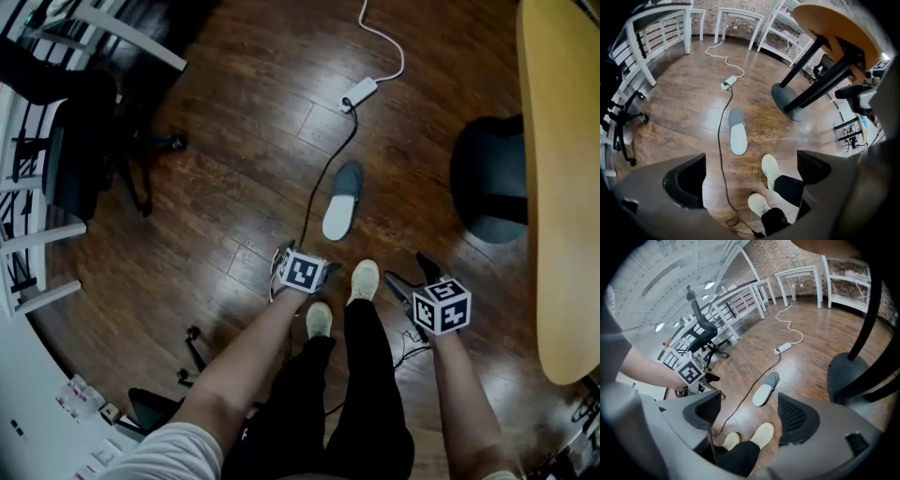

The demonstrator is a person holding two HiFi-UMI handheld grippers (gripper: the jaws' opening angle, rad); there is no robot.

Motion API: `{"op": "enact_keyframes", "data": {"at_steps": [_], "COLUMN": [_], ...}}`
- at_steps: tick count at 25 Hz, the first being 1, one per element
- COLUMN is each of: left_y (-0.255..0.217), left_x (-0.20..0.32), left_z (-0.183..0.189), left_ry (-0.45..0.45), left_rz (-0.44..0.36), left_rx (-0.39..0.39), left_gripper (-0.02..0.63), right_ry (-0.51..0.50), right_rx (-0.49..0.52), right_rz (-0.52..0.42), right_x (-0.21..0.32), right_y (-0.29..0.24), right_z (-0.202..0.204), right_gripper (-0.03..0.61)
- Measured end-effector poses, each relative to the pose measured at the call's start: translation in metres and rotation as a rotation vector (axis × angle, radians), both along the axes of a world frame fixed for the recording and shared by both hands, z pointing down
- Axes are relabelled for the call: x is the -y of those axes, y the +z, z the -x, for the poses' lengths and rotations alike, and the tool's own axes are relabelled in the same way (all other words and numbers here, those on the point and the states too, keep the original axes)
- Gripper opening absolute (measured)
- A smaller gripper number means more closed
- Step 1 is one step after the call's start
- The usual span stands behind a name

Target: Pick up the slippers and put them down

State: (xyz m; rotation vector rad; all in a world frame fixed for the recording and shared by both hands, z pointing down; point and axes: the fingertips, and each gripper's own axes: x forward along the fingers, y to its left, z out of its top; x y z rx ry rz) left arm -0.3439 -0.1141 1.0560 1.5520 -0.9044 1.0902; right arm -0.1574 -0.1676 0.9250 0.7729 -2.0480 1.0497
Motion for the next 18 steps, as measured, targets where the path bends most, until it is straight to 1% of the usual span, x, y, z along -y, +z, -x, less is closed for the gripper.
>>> {"op": "enact_keyframes", "data": {"at_steps": [2,4,7,8,10,13,15,18], "left_y": [-0.07,-0.149,-0.289,-0.335,-0.415,-0.506,-0.556,-0.618], "left_x": [-0.001,0.0,-0.004,-0.009,-0.025,-0.058,-0.079,-0.111], "left_z": [0.002,0.004,0.004,0.001,-0.012,-0.026,-0.034,-0.053], "left_ry": [-0.007,-0.021,-0.04,-0.031,0.015,0.123,0.174,0.213], "left_rz": [-0.047,-0.113,-0.243,-0.287,-0.363,-0.439,-0.469,-0.496], "left_rx": [-0.021,-0.058,-0.139,-0.161,-0.19,-0.213,-0.234,-0.275], "left_gripper": [0.6,0.598,0.597,0.597,0.592,0.592,0.592,0.592], "right_ry": [-0.001,0.002,0.01,0.014,0.037,0.113,0.162,0.246], "right_rx": [-0.005,-0.012,-0.007,0.002,0.027,0.055,0.029,-0.017], "right_rz": [-0.037,-0.071,-0.122,-0.141,-0.18,-0.228,-0.26,-0.321], "right_x": [-0.003,-0.012,-0.046,-0.06,-0.091,-0.147,-0.182,-0.225], "right_y": [-0.064,-0.131,-0.242,-0.279,-0.346,-0.433,-0.483,-0.545], "right_z": [0.004,0.01,0.025,0.026,0.02,0.001,-0.018,-0.061], "right_gripper": [0.37,0.37,0.37,0.37,0.37,0.365,0.364,0.364]}}
